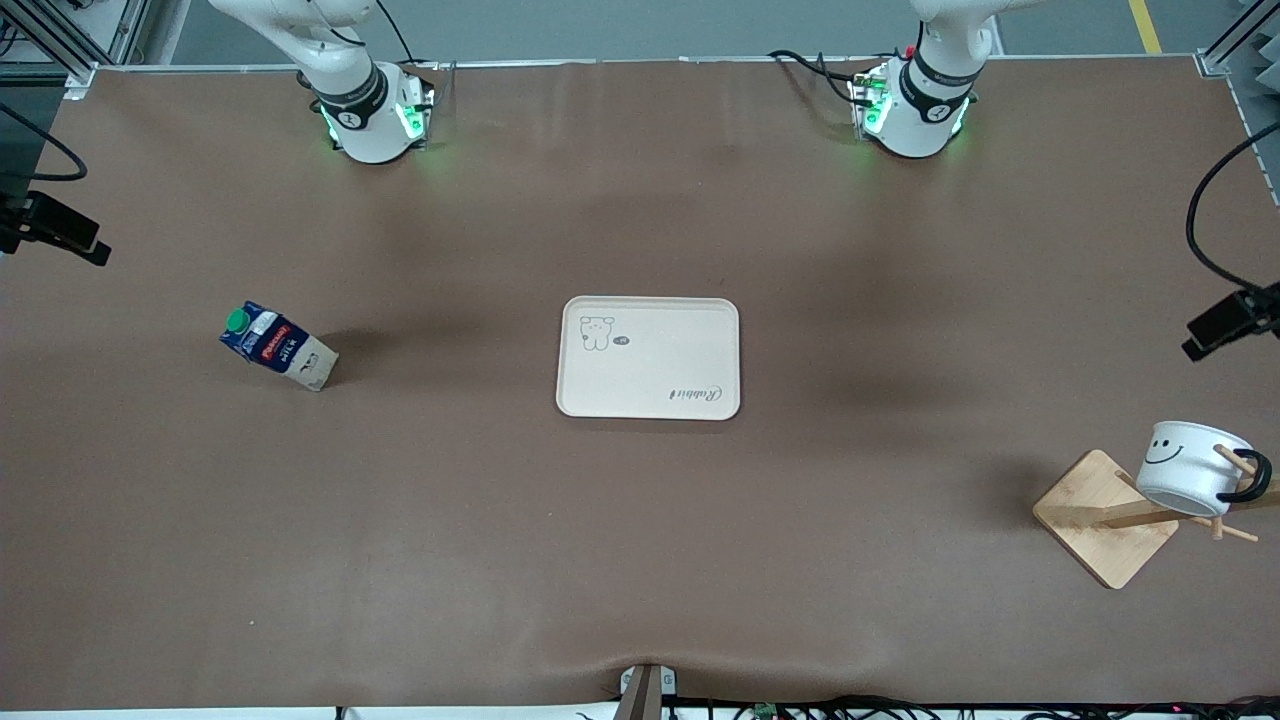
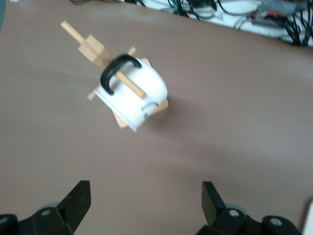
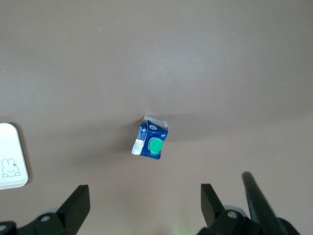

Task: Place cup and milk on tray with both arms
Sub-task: 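Lower the left gripper onto the white mug rim and close it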

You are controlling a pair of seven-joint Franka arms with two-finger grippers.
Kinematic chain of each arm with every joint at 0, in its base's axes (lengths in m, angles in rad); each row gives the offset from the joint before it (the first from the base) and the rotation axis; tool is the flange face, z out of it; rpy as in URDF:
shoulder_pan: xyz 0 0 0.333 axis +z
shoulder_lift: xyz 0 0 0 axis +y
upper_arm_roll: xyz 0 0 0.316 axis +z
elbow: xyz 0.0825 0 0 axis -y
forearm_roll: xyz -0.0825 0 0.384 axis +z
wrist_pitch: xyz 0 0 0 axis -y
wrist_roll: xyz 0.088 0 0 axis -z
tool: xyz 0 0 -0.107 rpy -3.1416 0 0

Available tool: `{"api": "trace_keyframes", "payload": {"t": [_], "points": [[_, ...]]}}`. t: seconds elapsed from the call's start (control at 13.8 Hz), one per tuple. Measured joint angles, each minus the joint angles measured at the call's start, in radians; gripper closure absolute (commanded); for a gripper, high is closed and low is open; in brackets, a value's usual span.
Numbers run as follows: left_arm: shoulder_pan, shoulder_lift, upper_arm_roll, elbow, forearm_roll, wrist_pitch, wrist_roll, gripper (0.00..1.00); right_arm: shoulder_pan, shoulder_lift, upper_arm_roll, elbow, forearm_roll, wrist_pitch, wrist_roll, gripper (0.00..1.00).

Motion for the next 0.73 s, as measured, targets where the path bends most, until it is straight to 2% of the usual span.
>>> {"api": "trace_keyframes", "payload": {"t": [0.22, 0.51, 0.73], "points": [[0.055, 0.001, 0.000, -0.170, -0.015, 0.264, -0.004, 0.00, -0.001, 0.007, -0.003, 0.004, 0.000, 0.000, 0.001, 0.00], [0.075, -0.002, 0.000, -0.264, -0.047, 0.355, -0.042, 0.00, -0.003, 0.019, -0.005, 0.016, 0.000, 0.001, 0.008, 0.00], [0.090, -0.006, 0.000, -0.346, -0.048, 0.501, -0.045, 0.00, -0.004, 0.023, -0.005, 0.017, 0.000, 0.001, 0.011, 0.00]]}}
